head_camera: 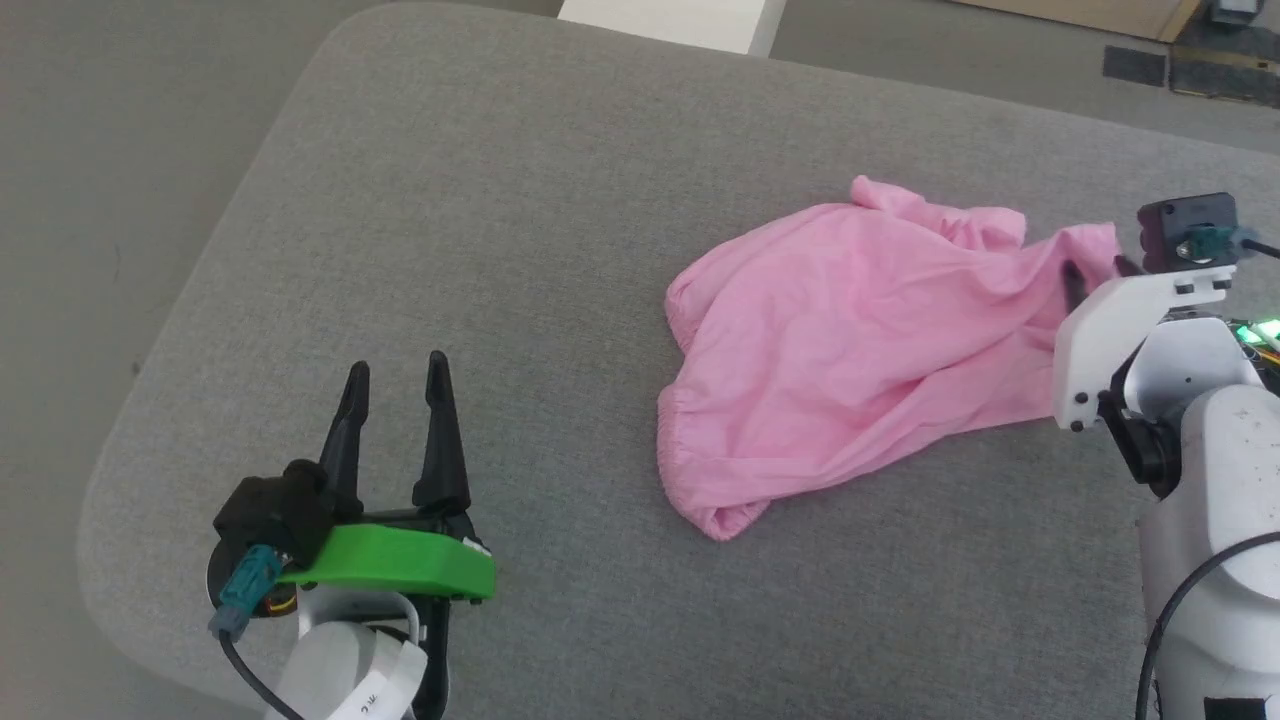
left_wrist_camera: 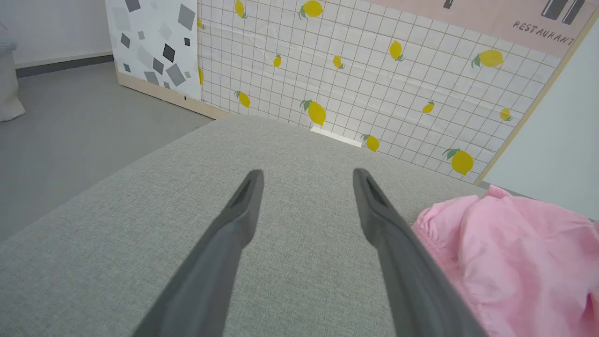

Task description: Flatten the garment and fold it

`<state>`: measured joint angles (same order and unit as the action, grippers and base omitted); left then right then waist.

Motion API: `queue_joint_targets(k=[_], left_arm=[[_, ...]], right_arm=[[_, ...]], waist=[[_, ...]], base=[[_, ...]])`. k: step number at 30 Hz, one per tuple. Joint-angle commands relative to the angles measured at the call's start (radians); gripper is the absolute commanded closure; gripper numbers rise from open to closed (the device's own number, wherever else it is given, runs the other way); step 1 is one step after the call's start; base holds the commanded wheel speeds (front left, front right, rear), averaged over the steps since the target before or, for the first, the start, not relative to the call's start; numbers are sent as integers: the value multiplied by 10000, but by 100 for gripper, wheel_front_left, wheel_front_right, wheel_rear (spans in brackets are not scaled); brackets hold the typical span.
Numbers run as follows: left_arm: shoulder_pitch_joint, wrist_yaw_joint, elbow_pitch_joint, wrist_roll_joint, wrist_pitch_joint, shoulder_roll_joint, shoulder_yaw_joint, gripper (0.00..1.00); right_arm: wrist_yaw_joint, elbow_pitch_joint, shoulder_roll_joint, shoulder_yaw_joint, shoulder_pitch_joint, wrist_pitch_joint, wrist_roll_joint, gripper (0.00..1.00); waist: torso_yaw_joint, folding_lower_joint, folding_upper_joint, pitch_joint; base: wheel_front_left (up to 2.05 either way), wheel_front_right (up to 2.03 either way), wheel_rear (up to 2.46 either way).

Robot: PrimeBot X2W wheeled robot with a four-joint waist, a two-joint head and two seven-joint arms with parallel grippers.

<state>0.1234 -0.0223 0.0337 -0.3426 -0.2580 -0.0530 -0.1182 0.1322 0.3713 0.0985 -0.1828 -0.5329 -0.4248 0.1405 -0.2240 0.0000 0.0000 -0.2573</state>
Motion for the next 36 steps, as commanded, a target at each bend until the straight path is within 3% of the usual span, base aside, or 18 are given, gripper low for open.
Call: queue_joint_targets(k=[1,10,14,20,25,36], left_arm=[[127,68,59,43,-37,27,5,0],[-224,407,493,227,-37,27,-30,0],[-485,686,797,365,-37,27,-257,0],[-734,1222,1720,577,37,-7,-1219,0],[-634,1385,2428,310,816,-30,-1871,0],[-9,721,3337,-719,2388,17,-1995,0]], right_arm=[[-15,17,-58,-86,6,417,-156,0],[-15,-861,-368,516,2229,3778,-1283,0],[-15,-1396,-453,651,3487,4754,-1742,0],[-15,-1871,-478,749,4824,5189,-2690,0],[-15,-2086,-480,775,5140,5240,-2971,0],[-15,-2386,-481,1000,5047,5168,-3097,0]], waist=[[146,0,0,125],[827,0,0,1001],[1151,0,0,1331],[1585,0,0,1633],[1837,0,0,1691],[2160,0,0,1563]], base=[[0,0,0],[0,0,0],[0,0,0],[0,0,0],[0,0,0],[0,0,0]])
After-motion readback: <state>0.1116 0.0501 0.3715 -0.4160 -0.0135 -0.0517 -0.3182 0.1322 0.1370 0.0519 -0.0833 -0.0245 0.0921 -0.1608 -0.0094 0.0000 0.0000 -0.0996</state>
